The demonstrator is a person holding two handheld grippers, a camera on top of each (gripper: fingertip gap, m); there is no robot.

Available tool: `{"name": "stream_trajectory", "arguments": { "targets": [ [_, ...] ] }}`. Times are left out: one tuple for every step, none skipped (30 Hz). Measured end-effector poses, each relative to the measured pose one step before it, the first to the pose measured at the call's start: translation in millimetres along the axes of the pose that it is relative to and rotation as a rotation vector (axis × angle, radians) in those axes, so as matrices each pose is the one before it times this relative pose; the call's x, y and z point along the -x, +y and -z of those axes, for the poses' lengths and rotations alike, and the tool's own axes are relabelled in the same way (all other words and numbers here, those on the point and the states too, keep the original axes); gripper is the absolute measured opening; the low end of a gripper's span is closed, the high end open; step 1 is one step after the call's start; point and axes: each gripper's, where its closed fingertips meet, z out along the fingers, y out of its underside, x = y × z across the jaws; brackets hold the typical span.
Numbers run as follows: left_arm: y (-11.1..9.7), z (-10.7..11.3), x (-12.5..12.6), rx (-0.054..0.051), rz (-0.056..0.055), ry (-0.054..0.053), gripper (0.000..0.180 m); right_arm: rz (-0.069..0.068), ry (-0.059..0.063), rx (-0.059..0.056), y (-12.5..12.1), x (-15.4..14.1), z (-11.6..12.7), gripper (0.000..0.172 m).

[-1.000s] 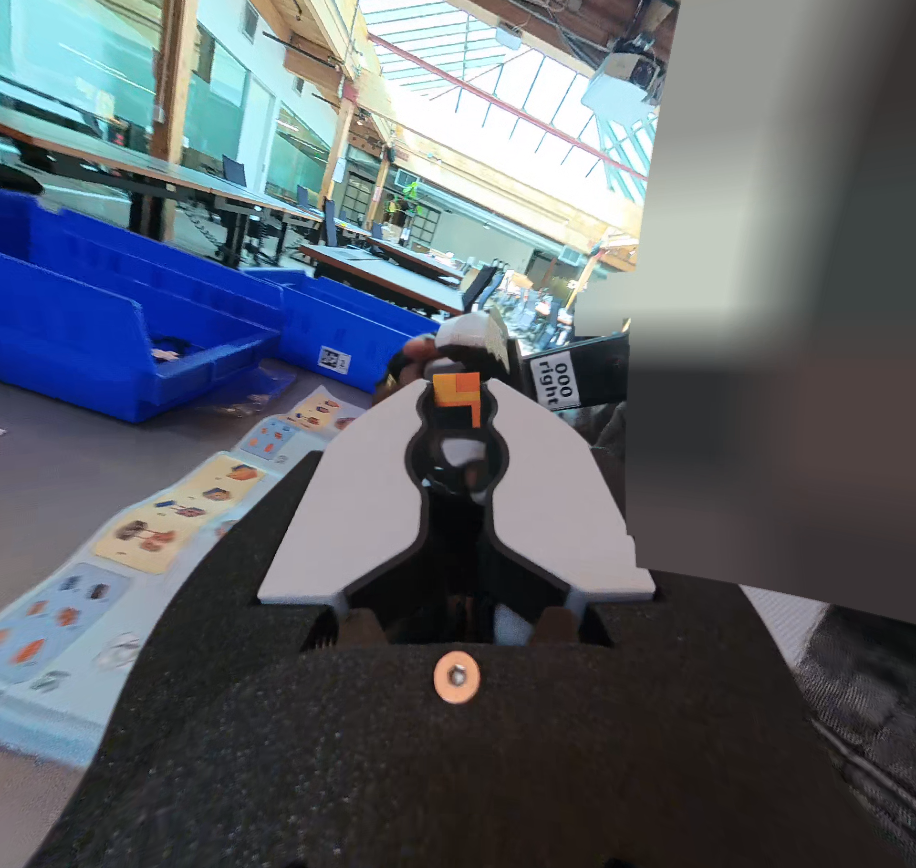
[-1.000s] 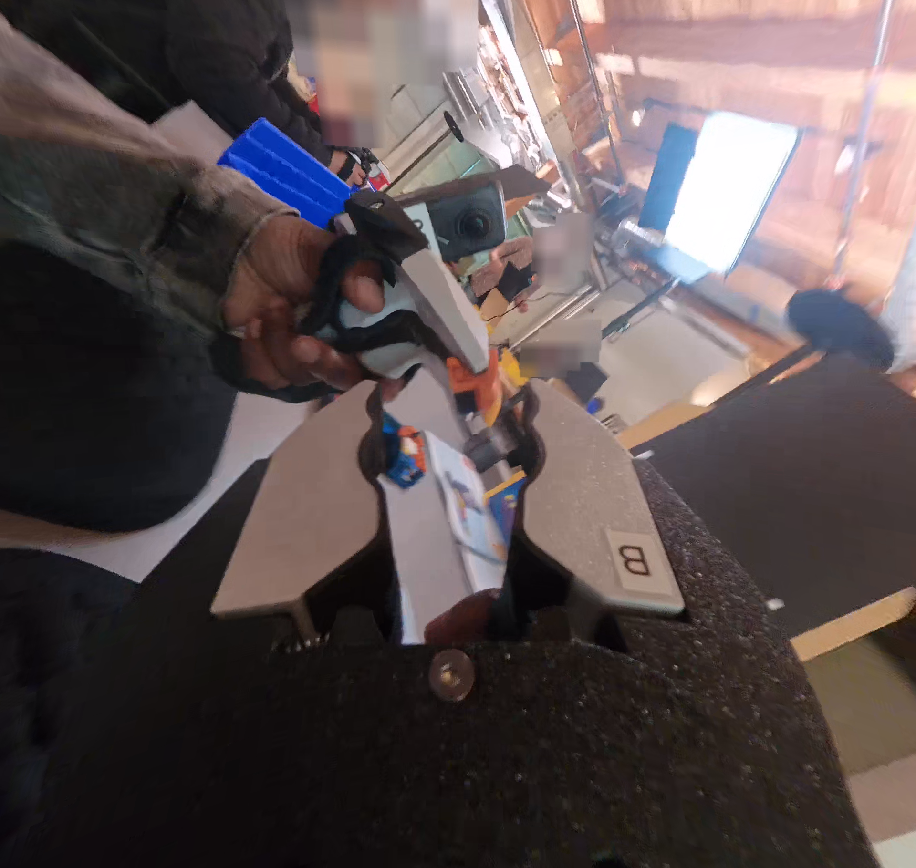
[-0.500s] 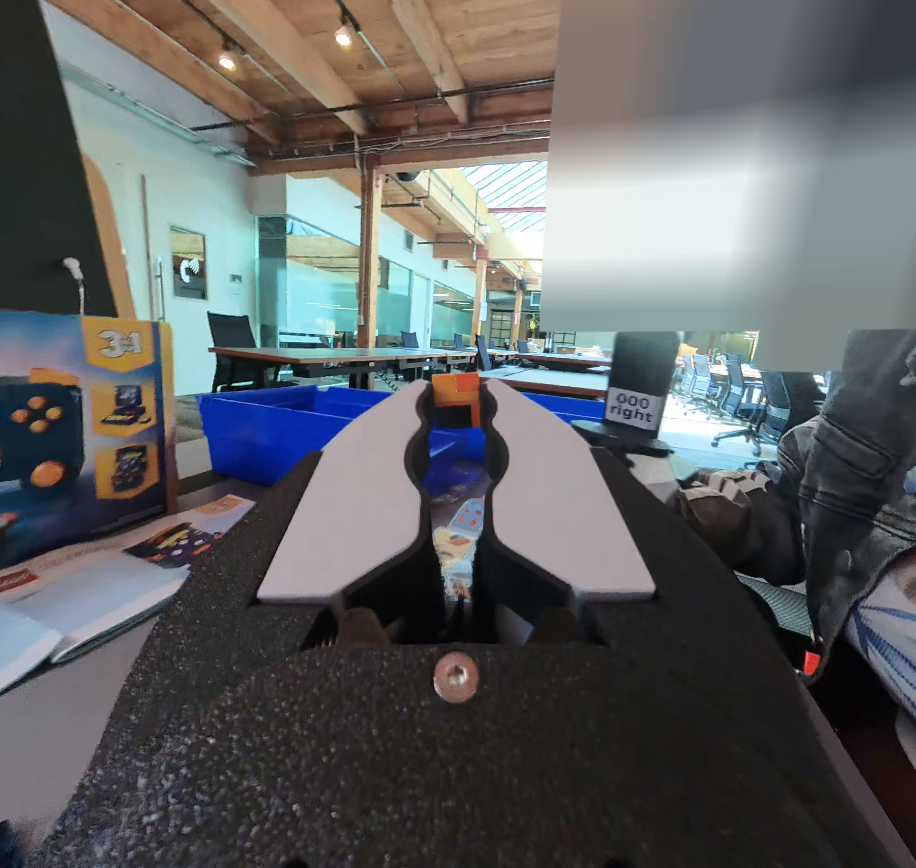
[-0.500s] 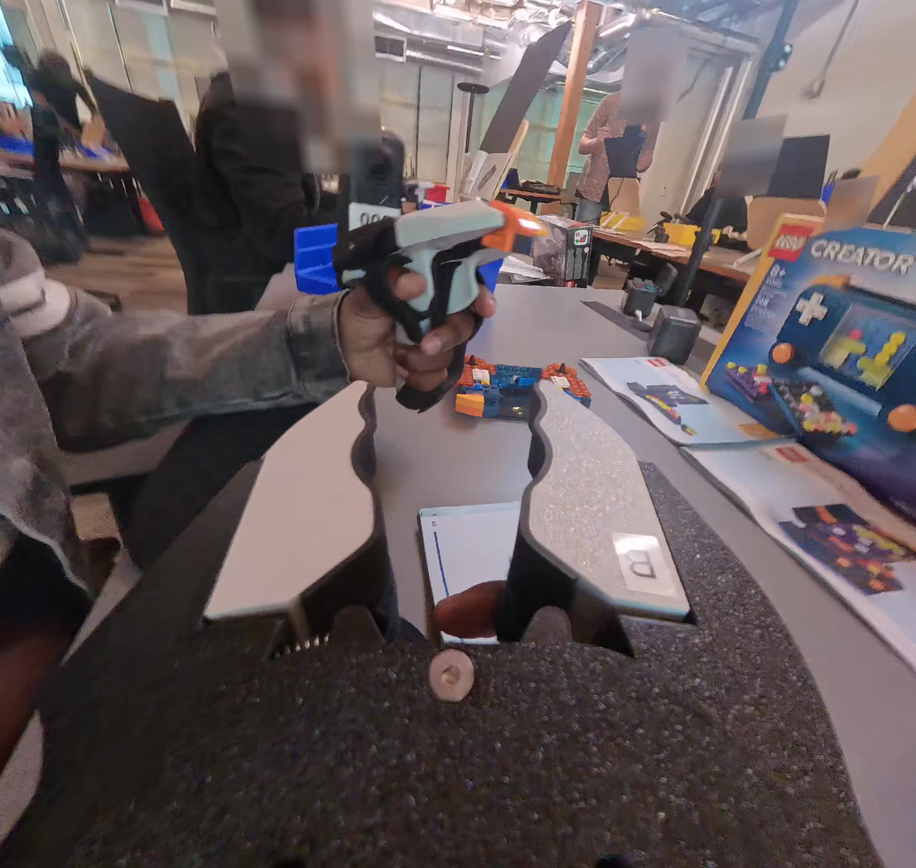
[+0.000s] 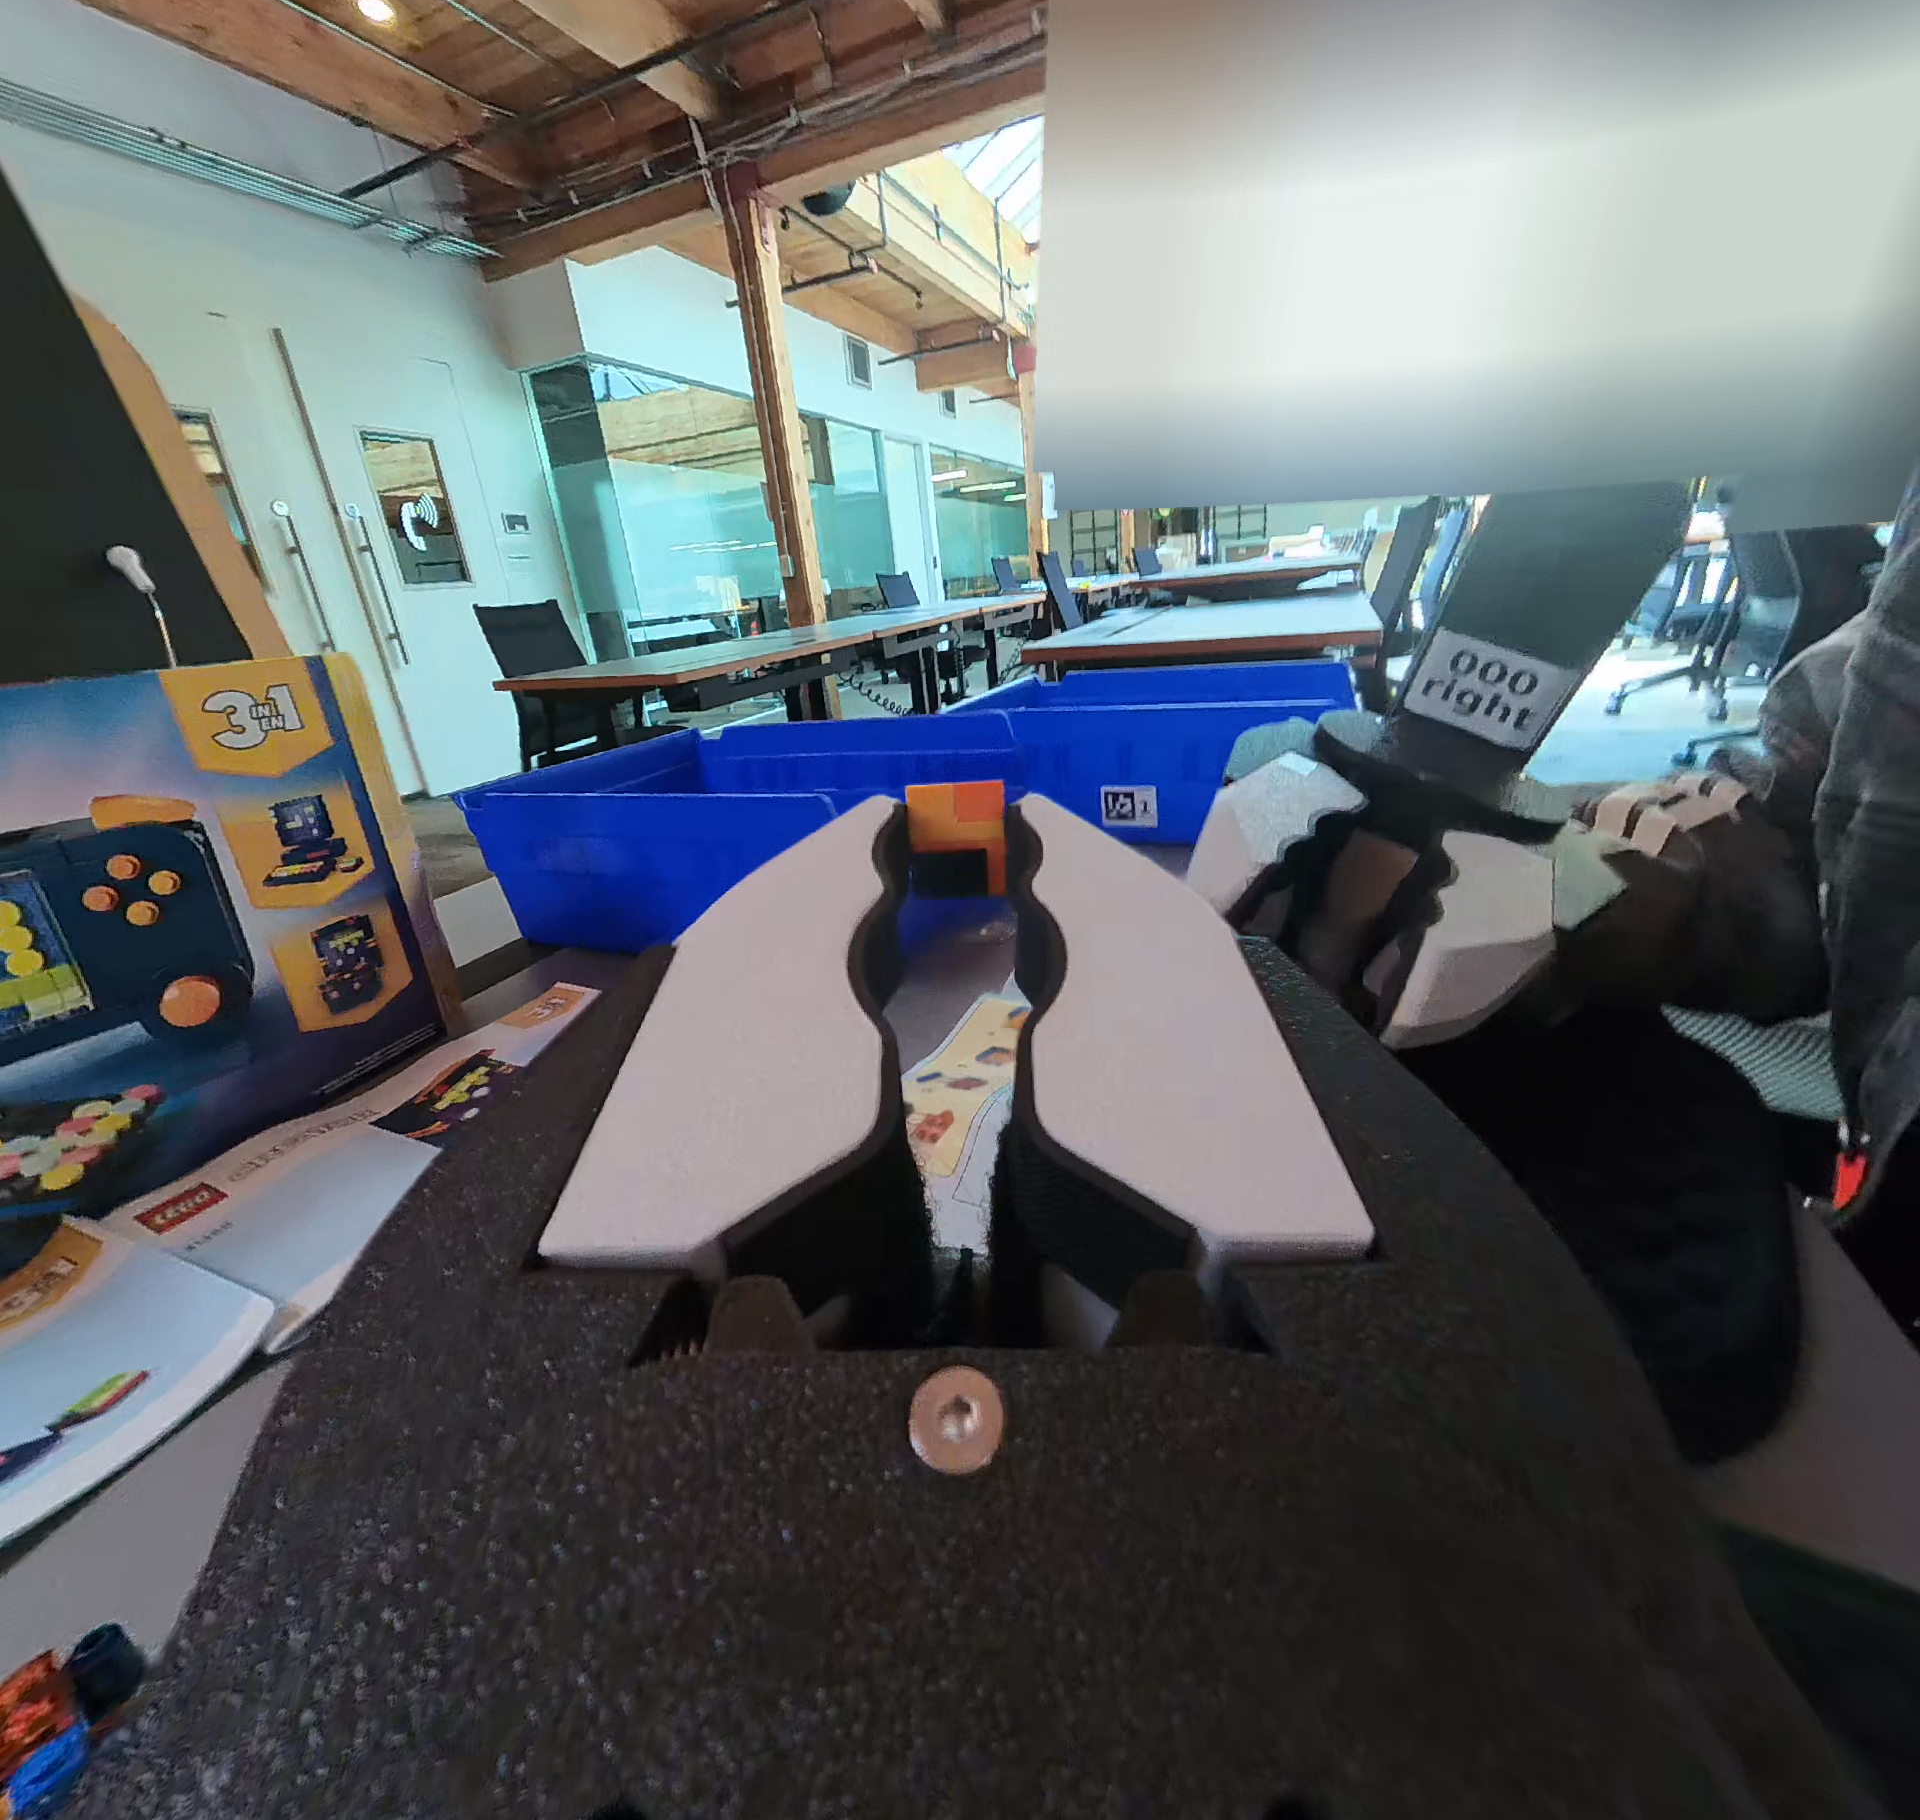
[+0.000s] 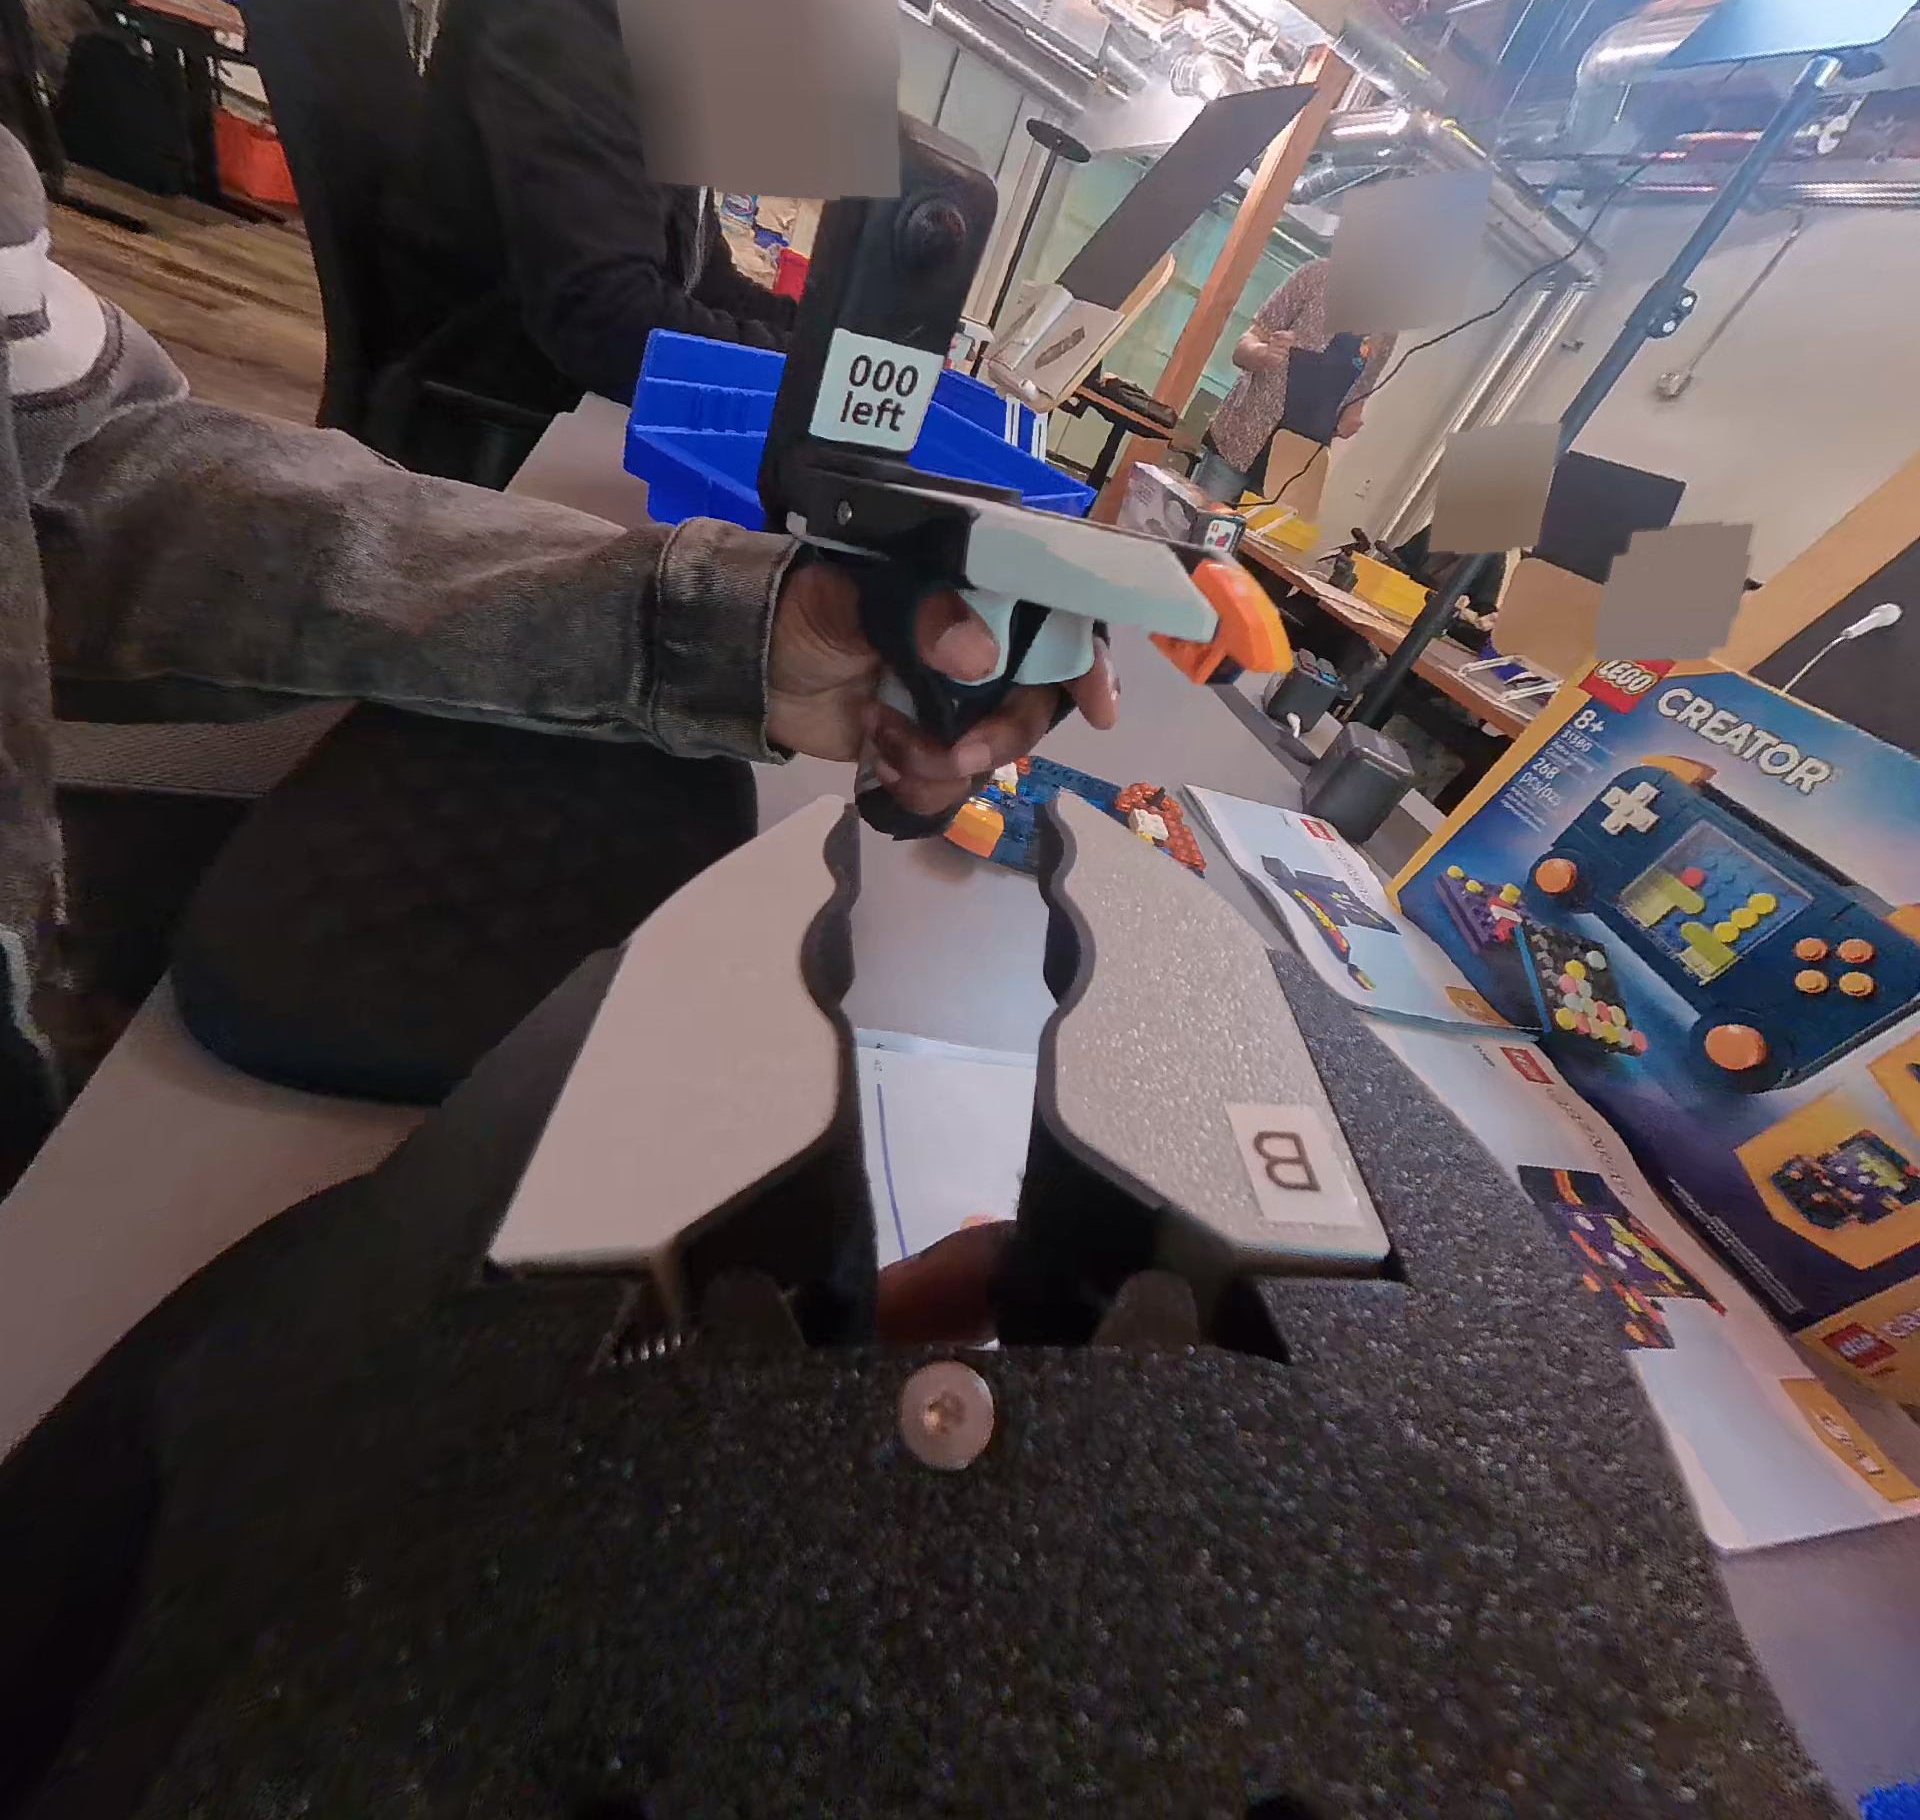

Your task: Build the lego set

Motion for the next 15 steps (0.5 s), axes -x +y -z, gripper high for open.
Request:
{"name": "stream_trajectory", "arguments": {
  "targets": [
    [2.68,-1.14,-2.65,0.0198,-0.0395,0.0053,0.017,0.0075,0.0058,-0.0022,-0.15,-1.07,0.44,0.032],
    [3.40,-1.41,-1.75,0.0270,-0.0510,-0.0055,0.017,-0.0035,0.0069,-0.0057,-0.61,-2.24,0.90,0.032],
    [2.81,-1.30,-1.64,0.0251,-0.0581,-0.0089,0.017,-0.0249,0.0077,-0.0124,-1.52,-3.69,1.77,0.032],
    [2.44,-1.23,-2.25,0.0236,-0.0617,-0.0079,0.016,-0.0489,0.0076,-0.0228,-3.01,-5.05,2.36,0.032],
    [2.89,-1.13,-2.58,0.0290,-0.0646,-0.0074,0.017,-0.0678,0.0103,-0.0291,-3.64,-6.69,2.81,0.032],
    [2.53,-1.34,-2.67,0.0281,-0.0636,-0.0068,0.016,-0.0805,0.0126,-0.0264,-3.12,-8.06,2.64,0.032],
    [1.57,-1.40,-3.27,0.0189,-0.0525,0.0003,0.017,-0.0879,0.0062,-0.0154,-1.24,-8.12,2.06,0.033],
    [-0.02,-1.49,-4.40,0.0051,-0.0258,0.0149,0.017,-0.0972,-0.0013,-0.0031,0.75,-7.71,1.21,0.034],
    [-1.06,-1.36,-4.84,-0.0046,0.0085,0.0266,0.017,-0.1089,-0.0120,0.0007,1.36,-6.32,0.49,0.038],
    [-1.34,-1.40,-4.27,-0.0077,0.0253,0.0286,0.017,-0.1200,-0.0478,-0.0055,0.58,-1.03,-0.03,0.041],
    [-0.91,-1.19,-3.04,-0.0030,0.0165,0.0194,0.017,-0.1284,-0.0559,-0.0012,1.58,0.40,-0.60,0.041],
    [-0.46,-1.12,-3.70,0.0014,-0.0061,0.0188,0.017,-0.1298,-0.0431,0.0123,3.42,-1.15,-1.38,0.041],
    [-0.63,-1.28,-4.41,0.0009,-0.0201,0.0186,0.017,-0.1222,-0.0564,0.0189,3.89,0.78,-1.83,0.045],
    [-0.63,-1.44,-4.21,0.0032,-0.0197,0.0153,0.017,-0.1095,-0.0694,0.0164,3.28,2.98,-1.73,0.045],
    [-1.49,-1.49,-3.90,-0.0006,-0.0173,0.0128,0.017,-0.0897,-0.0586,0.0152,3.06,2.39,-1.72,0.043]
  ]
}}
